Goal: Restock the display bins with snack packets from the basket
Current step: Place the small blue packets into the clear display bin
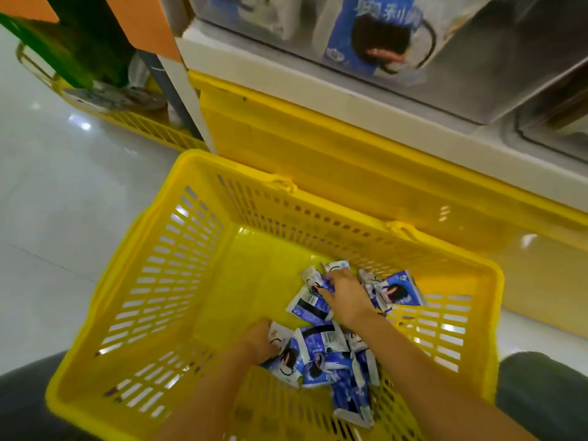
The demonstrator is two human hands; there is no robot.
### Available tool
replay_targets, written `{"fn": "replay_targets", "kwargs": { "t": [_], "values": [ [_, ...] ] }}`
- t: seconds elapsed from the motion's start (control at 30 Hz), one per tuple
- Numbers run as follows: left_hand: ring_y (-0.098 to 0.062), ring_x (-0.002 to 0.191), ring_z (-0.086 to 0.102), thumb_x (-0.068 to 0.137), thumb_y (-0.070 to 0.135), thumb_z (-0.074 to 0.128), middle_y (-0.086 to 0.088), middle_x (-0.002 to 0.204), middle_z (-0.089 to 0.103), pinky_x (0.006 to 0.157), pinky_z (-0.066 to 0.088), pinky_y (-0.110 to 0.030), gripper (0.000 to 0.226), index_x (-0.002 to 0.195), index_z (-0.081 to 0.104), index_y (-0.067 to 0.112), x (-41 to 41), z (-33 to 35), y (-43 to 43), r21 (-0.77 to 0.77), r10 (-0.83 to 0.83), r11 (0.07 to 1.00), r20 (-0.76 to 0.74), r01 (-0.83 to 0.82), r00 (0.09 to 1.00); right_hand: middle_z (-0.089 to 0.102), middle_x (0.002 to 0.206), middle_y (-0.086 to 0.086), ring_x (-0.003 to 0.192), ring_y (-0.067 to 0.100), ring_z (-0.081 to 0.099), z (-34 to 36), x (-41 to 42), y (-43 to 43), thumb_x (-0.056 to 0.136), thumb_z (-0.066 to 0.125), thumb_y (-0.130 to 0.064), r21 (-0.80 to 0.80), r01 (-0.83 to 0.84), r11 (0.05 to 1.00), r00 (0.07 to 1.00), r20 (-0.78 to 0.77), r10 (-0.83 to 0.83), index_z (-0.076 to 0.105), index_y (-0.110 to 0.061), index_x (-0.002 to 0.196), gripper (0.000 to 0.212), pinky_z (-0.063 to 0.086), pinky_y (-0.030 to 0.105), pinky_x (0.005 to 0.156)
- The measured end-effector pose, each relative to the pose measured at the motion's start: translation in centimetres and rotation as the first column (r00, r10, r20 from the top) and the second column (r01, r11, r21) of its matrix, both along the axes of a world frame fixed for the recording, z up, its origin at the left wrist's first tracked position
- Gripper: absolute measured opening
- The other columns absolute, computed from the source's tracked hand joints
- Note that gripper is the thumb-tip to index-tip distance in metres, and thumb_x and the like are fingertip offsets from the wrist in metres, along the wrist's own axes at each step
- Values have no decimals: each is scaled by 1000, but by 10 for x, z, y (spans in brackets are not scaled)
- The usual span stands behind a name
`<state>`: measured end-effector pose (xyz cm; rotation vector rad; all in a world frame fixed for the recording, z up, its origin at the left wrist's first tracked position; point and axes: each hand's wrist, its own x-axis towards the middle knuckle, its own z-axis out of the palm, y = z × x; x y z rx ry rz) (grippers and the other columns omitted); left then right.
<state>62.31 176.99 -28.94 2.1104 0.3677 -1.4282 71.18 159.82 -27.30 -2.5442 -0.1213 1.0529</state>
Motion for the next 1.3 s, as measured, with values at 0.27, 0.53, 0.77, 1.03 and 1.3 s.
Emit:
{"fn": "replay_targets", "kwargs": {
  "t": [0.27,0.53,0.77,1.03,1.3],
  "values": [
    [-1,43,38,91,9,51,6,54,44,41,29,-16,19,73,46,13,24,50,4,-193,559,828,223,-526,799,53,117,5,101,16,55,63,-8,2,93,56,-27,348,243,905,964,13,-264,50,-9,125,37,47,14,76],
    [-24,81,66,95,15,44,-10,94,68,78,52,-41,21,110,57,9,39,136,-22,-609,922,228,-115,-760,369,59,117,8,100,21,60,147,-8,16,90,61,-24,588,500,636,837,-140,-529,52,-6,117,34,52,36,89],
    [-16,95,67,89,27,57,0,106,70,82,54,-34,24,112,58,21,43,201,-18,-787,919,296,79,-542,387,69,111,-5,103,12,64,204,-20,6,78,73,-31,665,424,615,890,-179,-420,60,-20,116,42,51,34,94],
    [-1,84,64,84,14,66,6,100,65,68,54,-17,28,103,50,25,62,282,18,-682,641,719,578,-132,505,61,107,-17,100,0,58,283,-6,2,80,72,-26,597,-9,802,924,312,-222,53,-36,109,37,48,13,78],
    [8,81,63,91,20,56,16,96,63,58,45,-4,18,98,50,35,75,331,29,-807,782,584,528,-93,330,61,101,-17,96,4,58,363,20,12,81,68,-37,333,-211,919,831,557,-11,55,-44,98,22,46,20,80]
  ]
}}
